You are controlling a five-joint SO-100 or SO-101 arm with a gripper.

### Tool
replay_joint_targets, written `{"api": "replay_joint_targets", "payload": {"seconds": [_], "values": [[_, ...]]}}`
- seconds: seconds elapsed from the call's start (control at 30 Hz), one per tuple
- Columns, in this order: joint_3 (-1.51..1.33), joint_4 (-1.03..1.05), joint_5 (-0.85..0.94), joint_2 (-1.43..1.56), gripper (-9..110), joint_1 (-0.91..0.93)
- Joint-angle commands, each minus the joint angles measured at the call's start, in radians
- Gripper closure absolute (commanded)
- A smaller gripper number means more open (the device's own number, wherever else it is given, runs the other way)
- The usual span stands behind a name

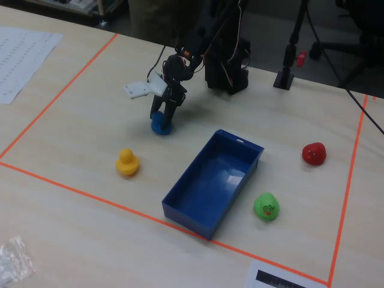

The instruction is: Grasp blue duck and put it into box.

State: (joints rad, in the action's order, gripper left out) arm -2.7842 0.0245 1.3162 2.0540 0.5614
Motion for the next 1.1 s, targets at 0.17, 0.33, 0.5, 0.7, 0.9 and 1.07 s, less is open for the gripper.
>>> {"api": "replay_joint_targets", "payload": {"seconds": [0.17,0.33,0.5,0.7,0.9,1.07], "values": [[0.02,0.028,-0.021,0.006,101,-0.011],[0.296,0.446,-0.255,0.034,101,-0.08],[0.772,0.973,-0.586,0.015,101,-0.388],[1.47,1.31,-0.804,-0.354,101,-0.733],[1.753,1.241,-0.811,-0.701,101,-0.781],[1.815,1.117,-0.808,-0.894,94,-0.756]]}}
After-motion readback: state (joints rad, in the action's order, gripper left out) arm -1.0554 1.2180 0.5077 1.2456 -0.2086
